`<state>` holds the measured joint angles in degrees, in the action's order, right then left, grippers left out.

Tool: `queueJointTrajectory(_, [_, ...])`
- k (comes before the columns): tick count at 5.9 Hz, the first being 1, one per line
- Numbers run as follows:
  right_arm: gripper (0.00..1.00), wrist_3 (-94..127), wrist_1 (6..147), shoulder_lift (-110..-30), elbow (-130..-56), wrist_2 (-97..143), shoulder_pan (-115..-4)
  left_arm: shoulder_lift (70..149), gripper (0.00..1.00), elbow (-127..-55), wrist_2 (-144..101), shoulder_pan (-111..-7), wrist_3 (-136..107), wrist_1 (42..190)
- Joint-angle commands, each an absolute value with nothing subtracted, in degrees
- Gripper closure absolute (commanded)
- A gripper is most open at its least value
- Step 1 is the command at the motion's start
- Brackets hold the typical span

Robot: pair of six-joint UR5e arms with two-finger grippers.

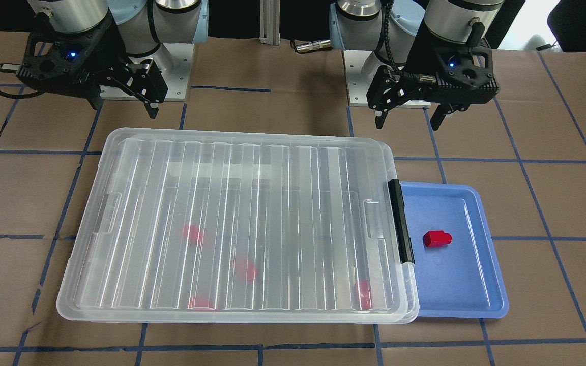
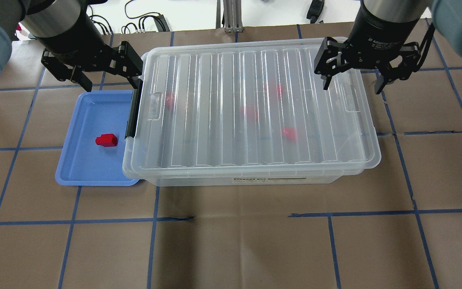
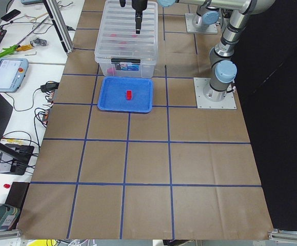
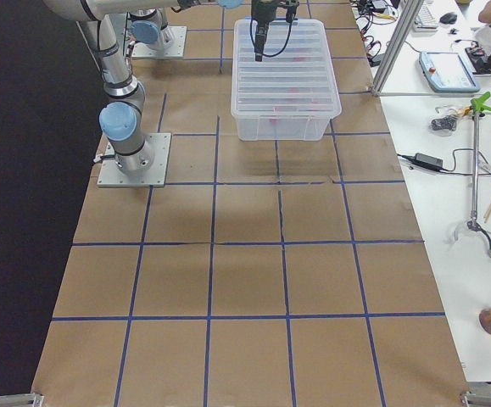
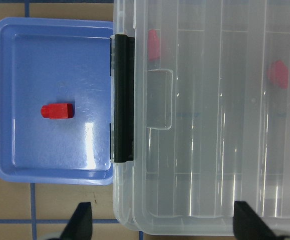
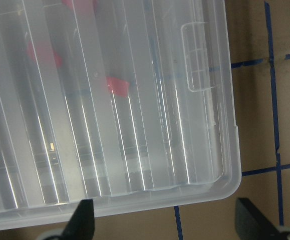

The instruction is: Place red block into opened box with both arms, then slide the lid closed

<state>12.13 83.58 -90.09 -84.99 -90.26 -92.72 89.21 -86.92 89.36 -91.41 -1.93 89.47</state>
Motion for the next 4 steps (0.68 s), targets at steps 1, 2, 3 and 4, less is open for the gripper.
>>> queueJointTrajectory(1, [0.0, 12.13, 83.5, -90.09, -84.99, -90.26, -92.72, 89.21, 0.02, -86.92, 89.38, -91.41, -1.93, 89.47])
queueJointTrajectory(2, [0.0, 12.13, 83.58, -90.09, -84.99, -90.26, -92.72, 89.03, 0.02, -86.92, 89.47, -91.41, -1.93, 89.47])
queueJointTrajectory(3, [0.0, 12.13, 83.58, -90.09, -84.99, -90.18, -92.72, 89.12, 0.02, -87.01, 89.56, -91.41, -1.93, 89.47])
queueJointTrajectory(4, [0.0, 12.13, 83.67, -90.09, -84.99, -90.52, -92.72, 89.12, 0.02, -87.01, 89.47, -91.41, -1.93, 89.47])
